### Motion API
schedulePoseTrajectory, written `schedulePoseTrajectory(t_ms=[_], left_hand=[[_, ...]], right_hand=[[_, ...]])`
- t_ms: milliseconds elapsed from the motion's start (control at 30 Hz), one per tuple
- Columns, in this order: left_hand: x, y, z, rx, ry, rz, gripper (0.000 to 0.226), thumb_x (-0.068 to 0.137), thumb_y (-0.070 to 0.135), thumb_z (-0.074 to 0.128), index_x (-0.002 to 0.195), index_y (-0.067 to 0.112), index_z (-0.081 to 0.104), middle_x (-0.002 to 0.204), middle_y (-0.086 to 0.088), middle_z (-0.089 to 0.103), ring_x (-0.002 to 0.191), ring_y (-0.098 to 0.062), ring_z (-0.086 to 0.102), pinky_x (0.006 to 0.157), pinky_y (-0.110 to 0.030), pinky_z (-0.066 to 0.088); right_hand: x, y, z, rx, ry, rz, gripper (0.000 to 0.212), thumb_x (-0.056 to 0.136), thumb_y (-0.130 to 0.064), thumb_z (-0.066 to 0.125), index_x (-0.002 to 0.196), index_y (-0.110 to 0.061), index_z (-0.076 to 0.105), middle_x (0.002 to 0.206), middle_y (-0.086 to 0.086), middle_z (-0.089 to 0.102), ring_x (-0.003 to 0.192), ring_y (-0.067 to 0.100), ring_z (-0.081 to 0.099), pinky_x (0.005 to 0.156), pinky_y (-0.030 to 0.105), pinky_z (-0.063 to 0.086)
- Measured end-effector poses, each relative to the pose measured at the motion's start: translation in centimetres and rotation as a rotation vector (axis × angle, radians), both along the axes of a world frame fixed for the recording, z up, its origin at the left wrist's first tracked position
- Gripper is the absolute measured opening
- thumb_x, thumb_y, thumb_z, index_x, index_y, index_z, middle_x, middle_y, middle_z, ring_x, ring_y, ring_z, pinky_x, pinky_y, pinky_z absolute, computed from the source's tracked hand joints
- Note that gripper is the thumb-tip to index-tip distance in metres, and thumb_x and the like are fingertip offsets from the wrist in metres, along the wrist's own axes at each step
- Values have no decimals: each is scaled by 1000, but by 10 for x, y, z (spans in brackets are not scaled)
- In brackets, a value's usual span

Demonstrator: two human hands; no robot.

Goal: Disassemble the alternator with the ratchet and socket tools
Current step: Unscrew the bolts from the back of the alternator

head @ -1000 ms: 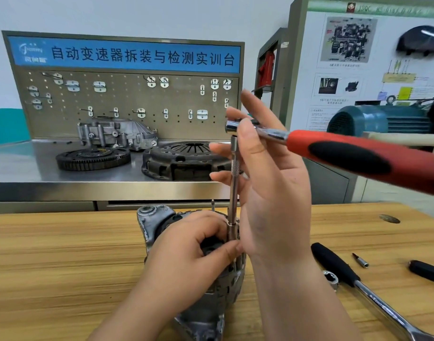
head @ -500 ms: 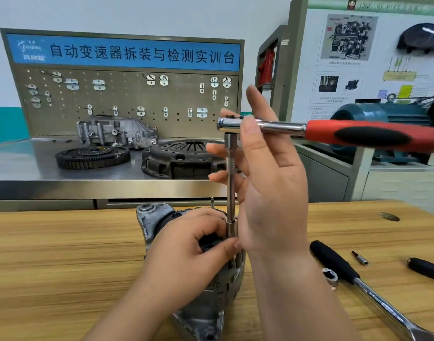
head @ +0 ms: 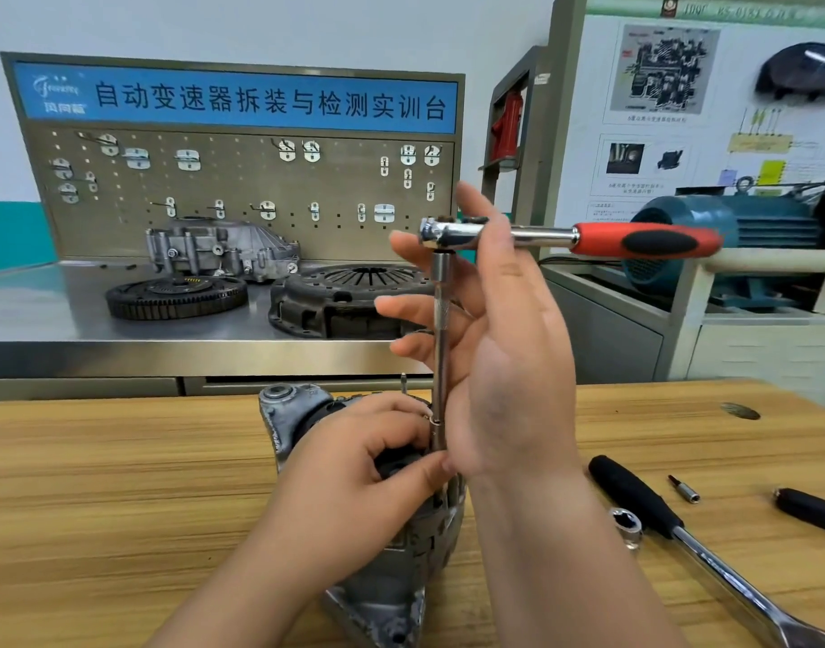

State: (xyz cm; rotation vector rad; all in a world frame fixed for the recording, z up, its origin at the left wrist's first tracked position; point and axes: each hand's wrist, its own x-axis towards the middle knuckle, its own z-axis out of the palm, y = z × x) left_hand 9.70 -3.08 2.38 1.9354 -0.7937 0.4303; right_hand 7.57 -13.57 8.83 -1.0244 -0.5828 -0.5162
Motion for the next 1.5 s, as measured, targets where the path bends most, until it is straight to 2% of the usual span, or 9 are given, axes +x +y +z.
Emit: schedulePoseTrajectory(t_ms=[200, 300, 467, 733, 1000, 1133, 1233, 1400, 1500], left_hand=[[-1, -1, 2, 59, -27, 66, 45, 68, 56, 56, 83, 18, 74, 93, 15, 67, 94, -4, 61, 79, -34, 51], [-2, -1, 1, 50, -40, 73, 44, 69, 56, 54, 83, 19, 74, 96, 17, 67, 97, -4, 61, 80, -35, 51], [-3, -2, 0, 31, -35, 37, 42, 71, 53, 55, 78, 15, 72, 95, 10, 67, 95, -12, 63, 80, -38, 51], [-4, -1, 3, 39, -8, 26, 44, 68, 53, 56, 77, 14, 74, 95, 11, 67, 96, -9, 62, 79, -36, 51], [-6, -2, 5, 61, -14, 51, 34, 71, 46, 62, 85, 19, 76, 97, 16, 67, 98, -4, 61, 81, -34, 50], [-5, -2, 5, 58, 1, 60, 27, 69, 39, 65, 77, 15, 74, 94, 13, 67, 95, -6, 61, 81, -34, 50], [-4, 0, 4, 30, -2, 59, 36, 64, 49, 64, 71, 14, 71, 92, 13, 67, 93, -7, 62, 80, -34, 50], [-4, -1, 3, 35, -53, 102, 38, 64, 54, 61, 64, 15, 62, 78, 12, 64, 82, -9, 60, 69, -33, 49], [-3, -1, 3, 75, -61, 105, 45, 64, 58, 53, 72, 15, 66, 84, 10, 66, 87, -8, 61, 74, -38, 50]], right_hand=[[-2, 2, 1, -45, -98, -138, 24, 88, -25, 59, 103, -38, 72, 99, -10, 69, 74, 11, 65, 54, 20, 50], [-1, 2, 1, -11, -60, -94, 21, 89, -29, 55, 100, -38, 71, 84, -12, 63, 71, 14, 64, 51, 21, 50], [2, -1, 0, 29, -13, -42, 24, 91, -37, 47, 102, -32, 67, 92, 6, 68, 61, 16, 63, 48, 22, 49], [4, -3, -3, -5, 36, 47, 40, 101, -46, 30, 104, -20, 59, 84, 11, 72, 50, 16, 60, 45, 23, 48], [4, 0, -3, -42, 12, 24, 39, 94, -49, 33, 113, -28, 59, 86, 9, 72, 52, 17, 60, 47, 23, 47], [6, -2, -4, -21, 35, 39, 40, 96, -50, 33, 114, -26, 60, 86, 8, 73, 52, 16, 60, 47, 23, 48], [4, -2, -2, -5, 43, 37, 43, 91, -54, 39, 122, -32, 58, 88, 6, 73, 52, 13, 61, 46, 23, 48], [4, 0, 0, 4, -54, -60, 31, 91, -32, 53, 118, -41, 63, 85, -8, 63, 59, 12, 63, 46, 20, 48], [3, 2, 0, 4, -73, -31, 26, 90, -28, 55, 108, -39, 69, 92, -8, 67, 61, 14, 64, 45, 19, 48]])
